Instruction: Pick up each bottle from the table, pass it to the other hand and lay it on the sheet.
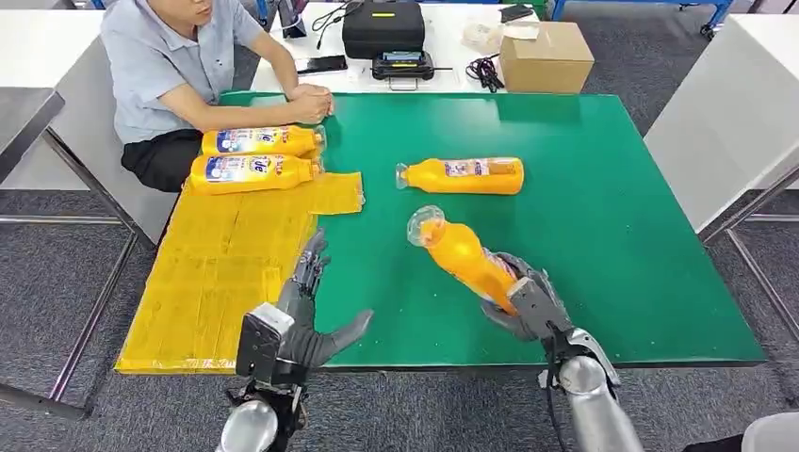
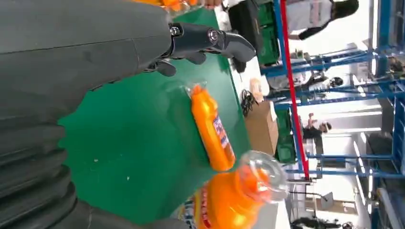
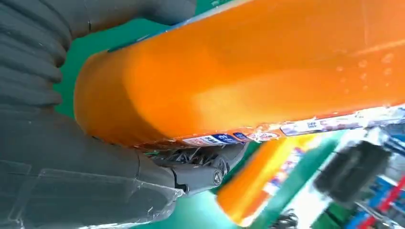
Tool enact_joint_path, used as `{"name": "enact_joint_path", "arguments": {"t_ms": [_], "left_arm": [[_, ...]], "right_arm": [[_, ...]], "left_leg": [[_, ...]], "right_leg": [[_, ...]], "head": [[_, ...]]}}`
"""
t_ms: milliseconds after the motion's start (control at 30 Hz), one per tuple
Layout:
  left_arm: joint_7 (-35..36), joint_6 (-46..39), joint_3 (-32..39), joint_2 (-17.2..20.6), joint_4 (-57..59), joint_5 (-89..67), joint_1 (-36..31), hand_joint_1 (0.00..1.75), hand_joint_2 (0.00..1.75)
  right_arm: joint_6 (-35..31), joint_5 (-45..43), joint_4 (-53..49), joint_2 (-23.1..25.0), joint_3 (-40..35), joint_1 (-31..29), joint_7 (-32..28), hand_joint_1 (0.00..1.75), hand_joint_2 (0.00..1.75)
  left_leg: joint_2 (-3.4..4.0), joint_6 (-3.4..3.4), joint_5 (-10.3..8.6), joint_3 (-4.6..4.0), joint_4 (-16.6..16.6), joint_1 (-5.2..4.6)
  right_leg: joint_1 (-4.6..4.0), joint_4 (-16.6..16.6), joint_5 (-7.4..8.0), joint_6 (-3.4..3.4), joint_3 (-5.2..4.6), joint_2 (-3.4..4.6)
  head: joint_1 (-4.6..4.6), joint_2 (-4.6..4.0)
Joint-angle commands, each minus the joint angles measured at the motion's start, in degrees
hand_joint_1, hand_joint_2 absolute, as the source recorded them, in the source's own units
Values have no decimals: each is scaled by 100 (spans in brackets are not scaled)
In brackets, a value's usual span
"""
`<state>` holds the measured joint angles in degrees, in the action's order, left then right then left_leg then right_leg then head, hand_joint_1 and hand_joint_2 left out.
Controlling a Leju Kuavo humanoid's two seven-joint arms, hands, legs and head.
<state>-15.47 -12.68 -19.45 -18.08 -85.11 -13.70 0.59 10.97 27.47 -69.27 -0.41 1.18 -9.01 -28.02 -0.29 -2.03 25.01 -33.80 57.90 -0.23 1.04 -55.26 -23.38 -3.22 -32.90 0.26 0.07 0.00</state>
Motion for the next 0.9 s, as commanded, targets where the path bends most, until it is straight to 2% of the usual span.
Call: {"name": "enact_joint_path", "arguments": {"t_ms": [33, 133, 533, 567, 600, 900], "left_arm": [[94, 61, 44, -192, 409, 339, -10, 0, 175], [127, 307, -45, -192, 894, 782, -228, 0, 175], [80, 291, -68, -192, 969, 833, -280, 0, 175], [57, 425, -188, -190, 1345, 992, -587, 0, 175], [90, 415, -199, -192, 1447, 925, -645, 0, 175], [-148, 350, -294, -192, 1848, 1280, -983, 0, 175]], "right_arm": [[104, -336, -291, 463, -74, -158, 7, 175, 175], [182, -375, -359, 720, -402, -247, -6, 175, 175], [143, -417, -328, 695, -475, -251, 21, 175, 175], [324, -481, 7, 973, -884, -362, 16, 175, 175], [261, -443, 82, 996, -950, -386, 5, 175, 175], [158, -441, 573, 915, -1432, -625, -58, 175, 175]], "left_leg": [[6, 6, 4, -2, -2, -2], [15, 13, 10, -6, 1, 0], [-3, 8, 4, -20, 1, 3], [0, 6, 5, -20, 2, 3], [14, 13, 9, -15, 2, 4], [3, 9, 4, -20, 0, 5]], "right_leg": [[2, 0, -3, 8, -4, 4], [1, -2, -5, 15, -9, 12], [-4, 0, -3, 9, -23, -7], [-3, 0, -4, 7, -23, -4], [-4, -1, -4, 15, -18, 8], [-5, 3, -2, 10, -23, -2]], "head": [[-2, 0], [-2, 0], [-2, 0], [-2, 0], [0, 0], [-2, 0]]}}
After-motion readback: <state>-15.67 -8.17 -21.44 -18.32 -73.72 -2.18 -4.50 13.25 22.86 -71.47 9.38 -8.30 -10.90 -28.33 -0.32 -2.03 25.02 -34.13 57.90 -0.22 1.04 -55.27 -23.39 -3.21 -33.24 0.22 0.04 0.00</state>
